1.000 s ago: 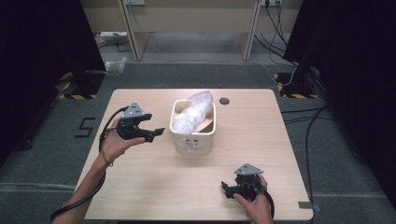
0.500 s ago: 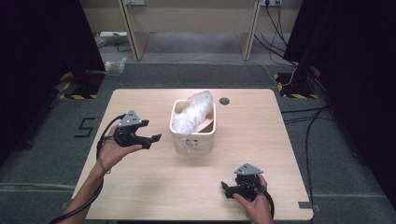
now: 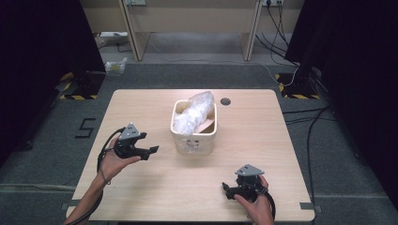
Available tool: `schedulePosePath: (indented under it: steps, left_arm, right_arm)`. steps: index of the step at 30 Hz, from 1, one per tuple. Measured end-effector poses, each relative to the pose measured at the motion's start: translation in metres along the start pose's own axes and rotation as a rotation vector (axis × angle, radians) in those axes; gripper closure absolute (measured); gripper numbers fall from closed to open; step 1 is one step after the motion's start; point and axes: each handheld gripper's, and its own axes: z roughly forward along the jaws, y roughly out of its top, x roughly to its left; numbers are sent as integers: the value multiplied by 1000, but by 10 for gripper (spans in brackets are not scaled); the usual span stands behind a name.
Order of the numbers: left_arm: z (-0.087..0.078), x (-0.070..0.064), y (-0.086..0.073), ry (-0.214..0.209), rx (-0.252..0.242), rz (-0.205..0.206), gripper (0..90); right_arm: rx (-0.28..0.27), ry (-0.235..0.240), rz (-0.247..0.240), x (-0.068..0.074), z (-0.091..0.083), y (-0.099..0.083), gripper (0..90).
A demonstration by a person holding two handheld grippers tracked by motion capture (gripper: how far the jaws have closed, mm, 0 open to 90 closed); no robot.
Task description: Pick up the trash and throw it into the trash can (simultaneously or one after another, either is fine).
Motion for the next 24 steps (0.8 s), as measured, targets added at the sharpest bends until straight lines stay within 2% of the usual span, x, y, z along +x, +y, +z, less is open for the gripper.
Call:
schedulePosePath:
  steps: [11,24]
  left_arm:
    - [6,-1,-32,9,43,-8,224]
    - [15,-10,-64,5,125,18,210]
  right_arm:
    - [0,1,4,1,0,0,60]
    - [1,1,7,1,0,0,59]
